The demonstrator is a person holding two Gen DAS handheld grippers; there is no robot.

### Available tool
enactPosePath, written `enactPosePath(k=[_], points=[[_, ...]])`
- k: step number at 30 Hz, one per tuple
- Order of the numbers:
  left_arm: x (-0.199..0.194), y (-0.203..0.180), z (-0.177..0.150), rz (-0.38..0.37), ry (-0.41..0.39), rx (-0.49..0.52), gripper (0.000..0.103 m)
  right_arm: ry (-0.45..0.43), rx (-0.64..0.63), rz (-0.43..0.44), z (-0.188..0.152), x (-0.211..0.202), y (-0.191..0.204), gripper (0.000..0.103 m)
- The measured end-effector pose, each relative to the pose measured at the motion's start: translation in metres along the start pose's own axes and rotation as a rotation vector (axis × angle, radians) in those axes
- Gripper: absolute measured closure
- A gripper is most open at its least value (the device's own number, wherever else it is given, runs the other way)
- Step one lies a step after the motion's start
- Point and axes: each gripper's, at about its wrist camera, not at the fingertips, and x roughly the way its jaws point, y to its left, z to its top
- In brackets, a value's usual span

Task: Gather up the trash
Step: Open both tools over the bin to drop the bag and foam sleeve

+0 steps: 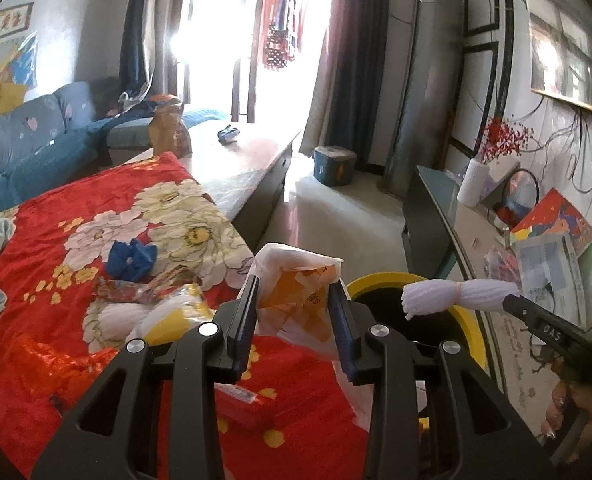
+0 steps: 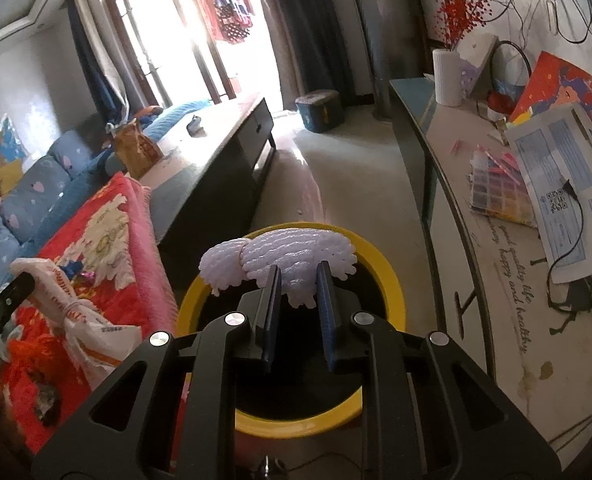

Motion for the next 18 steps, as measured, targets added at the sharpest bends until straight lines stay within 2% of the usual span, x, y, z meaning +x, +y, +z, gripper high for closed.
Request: enactPosePath(k=[3, 6, 8, 11, 13, 18], points=[[0.009, -0.01, -0.001, 0.002, 0.01, 0.012, 0.069, 0.021, 0.011, -0.003, -0.002, 0.006, -0.005, 0.087], [0.018, -0.024, -0.001, -0.003, 0.013, 0.034, 0.065, 0.034, 0.019, -0.001, -0.003, 0.01, -0.007, 0.08], [0.023, -0.031, 0.001, -0.013, 0.017, 0.048, 0.063, 0.038, 0.032, -0.005, -0.005, 0.012, -0.01, 0.069], [0.031, -0.037, 0.003, -0.041, 0.042, 0.044, 0.054, 0.036, 0.057, 0.001, -0.005, 0.012, -0.016, 0.063], [0.032, -0.036, 0.003, -0.048, 0.044, 0.03, 0.036, 0.024, 0.065, 0.006, -0.004, 0.009, -0.018, 0.059], [0.025, -0.026, 0.0, -0.057, 0.038, 0.005, 0.027, -0.008, 0.072, 0.037, -0.002, 0.002, -0.017, 0.052]])
